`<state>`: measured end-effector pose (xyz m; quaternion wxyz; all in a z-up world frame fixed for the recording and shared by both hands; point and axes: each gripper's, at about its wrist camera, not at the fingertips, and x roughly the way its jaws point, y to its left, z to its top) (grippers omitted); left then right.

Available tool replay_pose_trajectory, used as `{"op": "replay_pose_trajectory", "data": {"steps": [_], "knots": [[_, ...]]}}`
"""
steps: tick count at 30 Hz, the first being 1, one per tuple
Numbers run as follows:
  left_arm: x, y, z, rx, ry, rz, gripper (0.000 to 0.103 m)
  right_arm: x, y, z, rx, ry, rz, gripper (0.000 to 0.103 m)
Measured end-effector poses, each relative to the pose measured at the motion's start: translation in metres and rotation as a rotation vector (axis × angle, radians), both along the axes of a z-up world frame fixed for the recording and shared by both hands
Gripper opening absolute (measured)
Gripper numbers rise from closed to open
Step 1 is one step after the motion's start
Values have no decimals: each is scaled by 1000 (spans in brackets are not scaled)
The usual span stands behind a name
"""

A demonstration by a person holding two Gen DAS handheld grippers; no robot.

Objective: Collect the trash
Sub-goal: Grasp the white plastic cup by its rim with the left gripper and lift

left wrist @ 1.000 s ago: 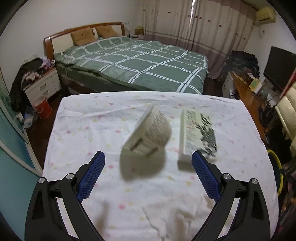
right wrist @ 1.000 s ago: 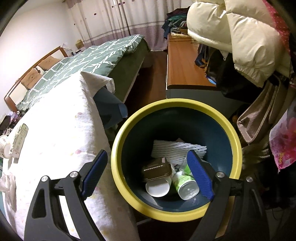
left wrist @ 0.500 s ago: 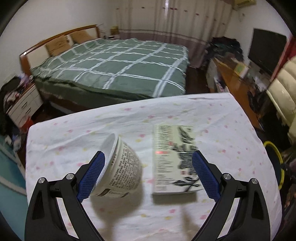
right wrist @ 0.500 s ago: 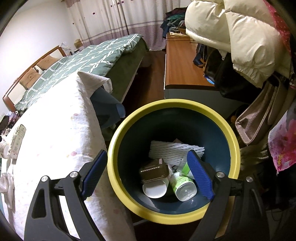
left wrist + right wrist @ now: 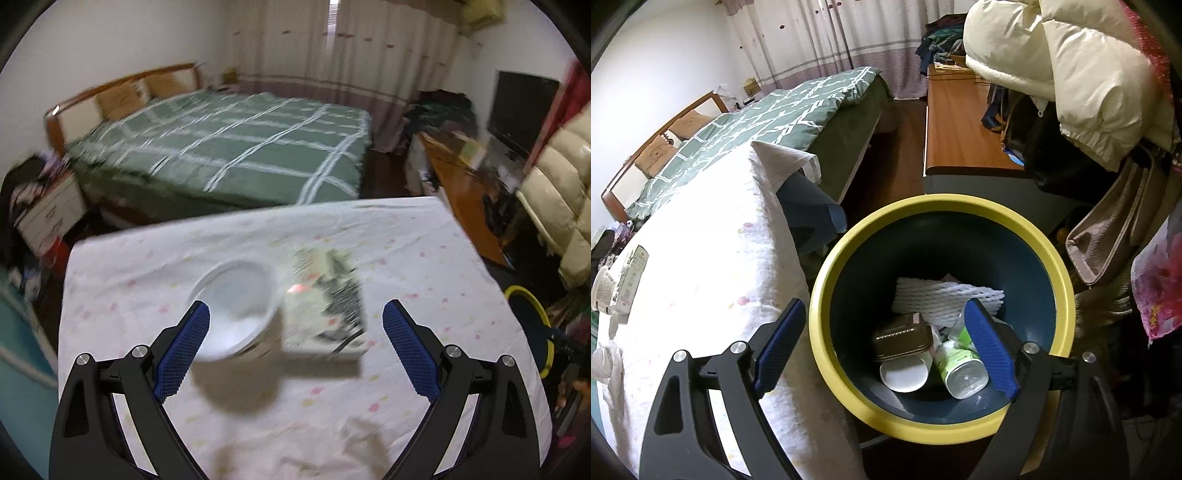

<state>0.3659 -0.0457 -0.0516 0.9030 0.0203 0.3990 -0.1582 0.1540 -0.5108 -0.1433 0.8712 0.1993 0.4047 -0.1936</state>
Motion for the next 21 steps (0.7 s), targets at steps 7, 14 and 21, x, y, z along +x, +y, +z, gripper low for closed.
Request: {"op": "replay_pose_trajectory", "data": {"steps": [7,14,21], "knots": [[12,33,-42,-90,154,88,93,5,8,1,-2,0,13,83],[29,38,-62,-194,182,149,93,6,9,2,-11,8,17,83],[49,34,-73,-231,205,201,93,8,7,0,-2,13,13,83]]}}
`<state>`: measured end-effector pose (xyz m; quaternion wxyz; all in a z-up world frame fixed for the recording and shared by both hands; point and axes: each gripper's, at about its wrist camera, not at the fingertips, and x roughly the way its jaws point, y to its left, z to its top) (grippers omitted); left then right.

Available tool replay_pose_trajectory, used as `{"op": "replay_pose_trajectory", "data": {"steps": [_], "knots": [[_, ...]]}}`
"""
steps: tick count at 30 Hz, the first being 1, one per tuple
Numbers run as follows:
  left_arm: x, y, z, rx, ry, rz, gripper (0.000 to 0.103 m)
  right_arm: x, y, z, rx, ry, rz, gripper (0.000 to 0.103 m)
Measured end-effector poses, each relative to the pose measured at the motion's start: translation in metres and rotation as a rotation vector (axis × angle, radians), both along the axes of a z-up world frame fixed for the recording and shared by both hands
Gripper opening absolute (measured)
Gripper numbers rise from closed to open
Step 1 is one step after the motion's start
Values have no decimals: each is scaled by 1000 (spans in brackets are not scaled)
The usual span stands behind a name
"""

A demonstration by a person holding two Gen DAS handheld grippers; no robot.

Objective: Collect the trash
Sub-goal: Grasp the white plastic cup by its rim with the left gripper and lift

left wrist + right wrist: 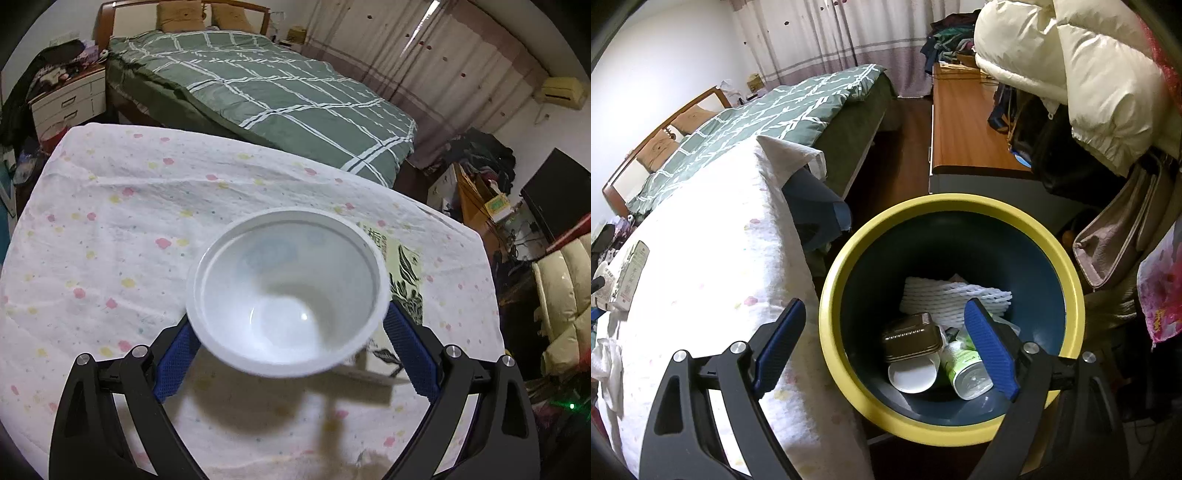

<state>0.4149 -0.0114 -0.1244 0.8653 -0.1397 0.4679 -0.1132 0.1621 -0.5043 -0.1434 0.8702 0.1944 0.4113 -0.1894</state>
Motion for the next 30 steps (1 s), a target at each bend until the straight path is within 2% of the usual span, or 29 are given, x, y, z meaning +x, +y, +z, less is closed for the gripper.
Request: {"op": "replay_pose_trajectory", "data": {"steps": [6,9,15,19,23,30], "knots": [[12,-5,0,58,-31,33,93,0,-1,0,-2,0,-1,83],[19,-10,-4,76,-19,21,81,-1,-2,1,-5,-4,2,83],[13,-14,9,117,-68,19,80,-3,0,6,-6,-17,14,83],[-5,-16,29,155,-117,9,80,-8,3,14,-7,-40,28,83],[-36,-29,59,186,-162,-41,80,-21,7,28,-25,-77,38,83],[-103,-97,96,204,-231,-194,80,-57,3,47,-67,-119,35,83]]}}
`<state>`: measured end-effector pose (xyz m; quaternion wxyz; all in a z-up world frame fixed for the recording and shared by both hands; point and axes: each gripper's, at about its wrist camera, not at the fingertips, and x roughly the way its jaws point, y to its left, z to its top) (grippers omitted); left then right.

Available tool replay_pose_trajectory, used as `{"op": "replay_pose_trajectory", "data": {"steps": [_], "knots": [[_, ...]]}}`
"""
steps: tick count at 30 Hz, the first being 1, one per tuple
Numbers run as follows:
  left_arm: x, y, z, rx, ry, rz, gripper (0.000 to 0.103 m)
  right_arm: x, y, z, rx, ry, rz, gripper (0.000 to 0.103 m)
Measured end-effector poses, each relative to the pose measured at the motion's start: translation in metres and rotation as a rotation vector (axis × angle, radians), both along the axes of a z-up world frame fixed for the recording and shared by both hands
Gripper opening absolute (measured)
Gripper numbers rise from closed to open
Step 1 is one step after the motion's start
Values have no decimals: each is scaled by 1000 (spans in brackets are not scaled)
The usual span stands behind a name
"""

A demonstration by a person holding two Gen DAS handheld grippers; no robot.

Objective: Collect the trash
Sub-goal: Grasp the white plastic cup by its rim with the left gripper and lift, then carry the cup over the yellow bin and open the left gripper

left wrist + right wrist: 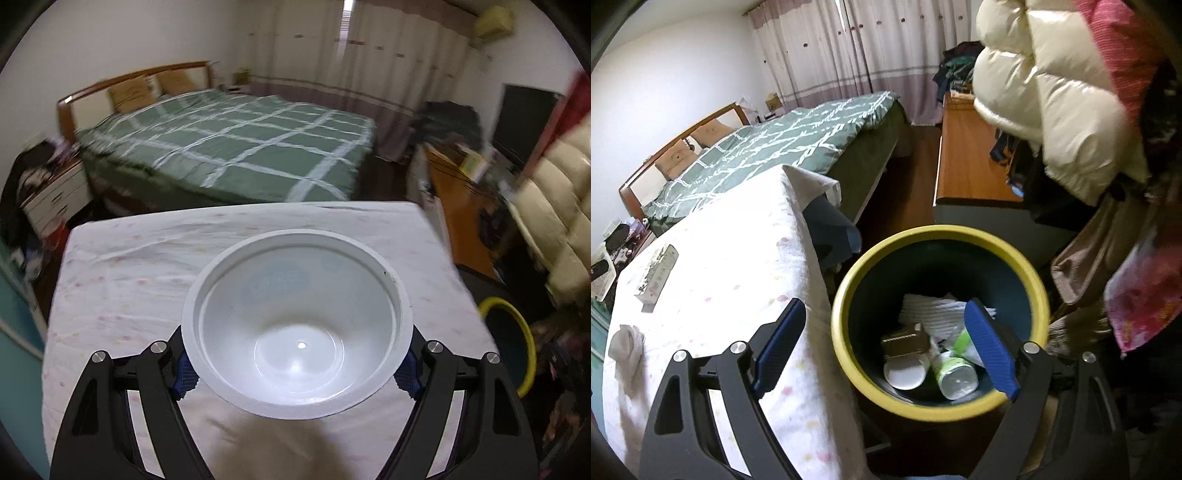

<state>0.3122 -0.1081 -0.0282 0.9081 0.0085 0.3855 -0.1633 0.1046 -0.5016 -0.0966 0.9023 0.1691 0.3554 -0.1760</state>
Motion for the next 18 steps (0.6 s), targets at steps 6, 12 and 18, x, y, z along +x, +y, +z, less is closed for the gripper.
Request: {"op": "replay_pose_trajectory", "data": {"steps": [6,12,18], "knots": [[-56,-99,4,-13,1,-206,80,-41,-17,8,-42,-11,-35,83],[-90,-206,-15,-17,60,-395,80,-86,-35,8,-88,9,-69,83],[-105,-305,-46,28,109,-517,80,-113,-47,-1,-93,28,-101,83]]}}
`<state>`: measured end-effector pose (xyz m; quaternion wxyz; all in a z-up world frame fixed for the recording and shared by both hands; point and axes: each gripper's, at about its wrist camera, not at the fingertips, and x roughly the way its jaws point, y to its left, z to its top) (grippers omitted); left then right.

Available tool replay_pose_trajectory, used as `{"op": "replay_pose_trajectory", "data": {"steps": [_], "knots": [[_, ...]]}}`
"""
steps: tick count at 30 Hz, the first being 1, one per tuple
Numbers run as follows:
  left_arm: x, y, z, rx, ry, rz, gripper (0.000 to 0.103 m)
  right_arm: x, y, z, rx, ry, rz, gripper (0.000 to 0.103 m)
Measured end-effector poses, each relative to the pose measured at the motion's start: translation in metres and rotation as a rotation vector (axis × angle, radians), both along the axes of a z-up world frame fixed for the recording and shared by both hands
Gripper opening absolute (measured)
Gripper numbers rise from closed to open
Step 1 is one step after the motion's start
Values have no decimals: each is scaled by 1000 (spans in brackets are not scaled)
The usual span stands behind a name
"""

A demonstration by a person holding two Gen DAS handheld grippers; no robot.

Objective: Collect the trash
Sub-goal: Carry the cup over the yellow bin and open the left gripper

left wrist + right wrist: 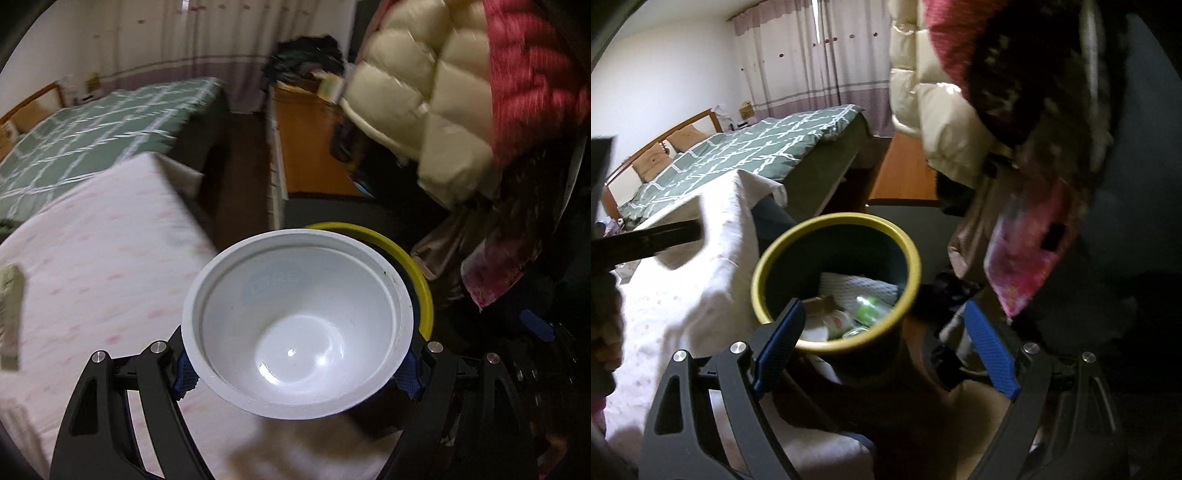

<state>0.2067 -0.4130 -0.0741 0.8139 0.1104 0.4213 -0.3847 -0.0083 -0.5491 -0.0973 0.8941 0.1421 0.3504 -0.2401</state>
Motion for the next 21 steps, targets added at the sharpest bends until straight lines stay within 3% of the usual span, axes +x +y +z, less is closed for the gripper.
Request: {"op": "replay_pose_trajectory", "data": {"steps": [8,11,16,21], "knots": [[9,-72,-44,74,67,-51,81,-12,-14,-9,26,4,-16,83],[13,-84,-52,78,86,-51,87,-12,-16,-11,34,11,-19,83],[12,-79,-48,58,91,-48,88,-13,-16,-15,45,16,-19,83],[9,-55,-25,25,73,-36,89,-7,-12,-16,47,19,-4,83]]}}
